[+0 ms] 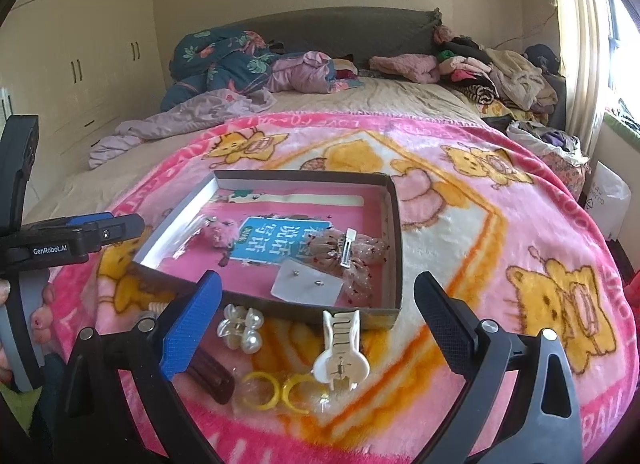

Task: Organize jewelry
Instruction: 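Withdraw both tools from the box back over the blanket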

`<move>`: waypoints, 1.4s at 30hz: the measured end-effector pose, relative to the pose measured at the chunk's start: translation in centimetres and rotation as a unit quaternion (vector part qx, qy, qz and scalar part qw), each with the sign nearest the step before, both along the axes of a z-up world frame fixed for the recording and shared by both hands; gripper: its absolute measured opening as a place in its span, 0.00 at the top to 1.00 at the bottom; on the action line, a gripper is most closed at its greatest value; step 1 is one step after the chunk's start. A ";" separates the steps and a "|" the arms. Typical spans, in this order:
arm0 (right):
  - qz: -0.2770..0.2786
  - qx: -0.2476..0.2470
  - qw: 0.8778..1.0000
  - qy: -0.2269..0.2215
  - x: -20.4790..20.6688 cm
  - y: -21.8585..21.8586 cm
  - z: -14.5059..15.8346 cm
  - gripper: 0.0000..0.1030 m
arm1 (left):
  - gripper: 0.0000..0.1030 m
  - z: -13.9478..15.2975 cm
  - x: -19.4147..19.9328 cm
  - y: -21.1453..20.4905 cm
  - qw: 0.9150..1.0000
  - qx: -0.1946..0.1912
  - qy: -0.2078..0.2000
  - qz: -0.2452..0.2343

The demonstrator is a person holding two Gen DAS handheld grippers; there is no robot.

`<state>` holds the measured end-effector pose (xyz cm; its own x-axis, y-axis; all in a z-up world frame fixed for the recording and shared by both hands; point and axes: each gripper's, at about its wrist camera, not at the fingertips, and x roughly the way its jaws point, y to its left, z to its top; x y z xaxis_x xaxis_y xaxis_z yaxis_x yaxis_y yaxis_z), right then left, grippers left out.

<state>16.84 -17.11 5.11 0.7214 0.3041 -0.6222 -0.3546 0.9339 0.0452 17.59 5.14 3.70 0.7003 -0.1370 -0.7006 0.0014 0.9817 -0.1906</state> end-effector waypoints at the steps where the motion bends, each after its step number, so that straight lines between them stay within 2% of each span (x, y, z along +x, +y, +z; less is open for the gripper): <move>1: 0.003 -0.001 1.000 -0.001 -0.4 0.1 0.1 0.09 | 0.22 0.1 -0.3 0.2 1.000 0.000 -0.002 0.003; 10: 0.021 -0.006 1.000 0.007 -2.4 0.4 -0.3 0.09 | 0.22 0.1 -2.8 0.9 1.000 0.005 -0.004 0.015; 27: 0.042 -0.012 0.999 0.031 -4.5 0.4 -2.3 0.09 | 0.22 -1.8 -6.0 0.7 1.000 0.004 0.011 0.025; 42: 0.057 -0.019 0.997 0.058 -5.3 0.2 -4.4 0.09 | 0.22 -4.8 -7.8 1.3 0.998 0.007 0.040 0.040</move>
